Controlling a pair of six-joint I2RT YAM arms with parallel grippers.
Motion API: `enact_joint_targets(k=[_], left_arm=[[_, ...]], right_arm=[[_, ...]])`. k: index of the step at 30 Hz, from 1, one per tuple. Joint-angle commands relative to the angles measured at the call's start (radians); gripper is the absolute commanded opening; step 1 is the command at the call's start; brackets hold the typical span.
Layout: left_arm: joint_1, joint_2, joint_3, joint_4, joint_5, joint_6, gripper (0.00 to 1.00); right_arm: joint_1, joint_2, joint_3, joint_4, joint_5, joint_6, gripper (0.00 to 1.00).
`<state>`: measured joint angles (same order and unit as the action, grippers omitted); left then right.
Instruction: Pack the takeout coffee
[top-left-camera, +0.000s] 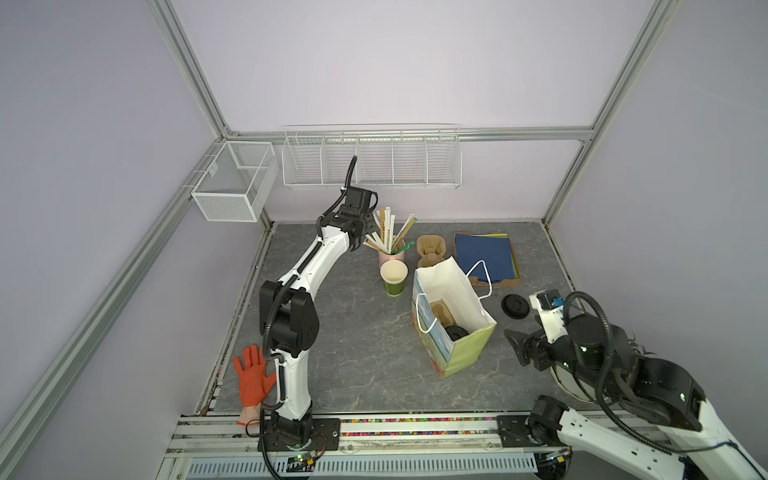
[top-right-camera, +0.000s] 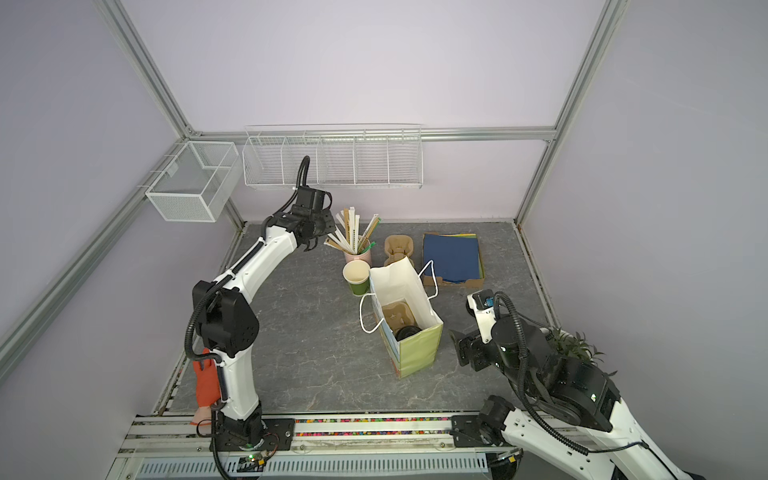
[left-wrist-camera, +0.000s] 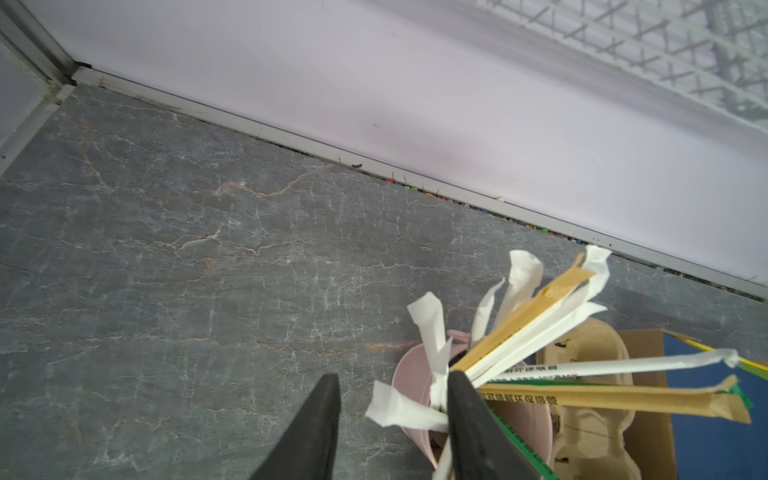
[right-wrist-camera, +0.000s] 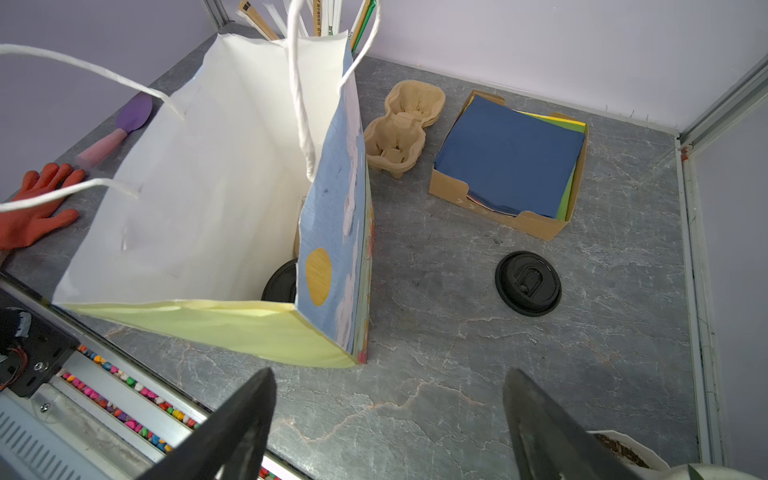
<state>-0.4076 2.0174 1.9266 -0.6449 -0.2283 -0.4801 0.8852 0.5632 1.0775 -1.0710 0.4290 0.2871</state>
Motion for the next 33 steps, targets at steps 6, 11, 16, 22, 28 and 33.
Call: enact_joint_targets(k=[6, 11, 16, 22, 28, 33], left_arm=[[0.0, 0.03, 0.045, 0.021, 0.042, 0.029, 0.42], [0.004, 0.045, 0.061, 0.025, 0.034, 0.033, 0.36], [0.004, 0.074, 0.124, 0.019, 0.045, 0.031, 0.36], [0.005, 0.118, 0.197, 0.017, 0.049, 0.059, 0.37], [0.004, 0.172, 0.247, 0.002, 0.053, 0.074, 0.34], [0.006, 0.223, 0.312, -0.026, 0.077, 0.08, 0.29]], right_arm=[[-0.001, -0.036, -0.033, 0.036, -0.003, -0.014, 0.88], [-0.002, -0.057, -0.046, 0.046, -0.006, -0.009, 0.88], [-0.001, -0.069, -0.06, 0.057, -0.013, -0.006, 0.88], [0.0, -0.081, -0.073, 0.068, -0.022, -0.001, 0.88], [0.0, -0.092, -0.082, 0.075, -0.023, -0.001, 0.88], [0.0, -0.091, -0.085, 0.079, -0.027, -0.005, 0.88]])
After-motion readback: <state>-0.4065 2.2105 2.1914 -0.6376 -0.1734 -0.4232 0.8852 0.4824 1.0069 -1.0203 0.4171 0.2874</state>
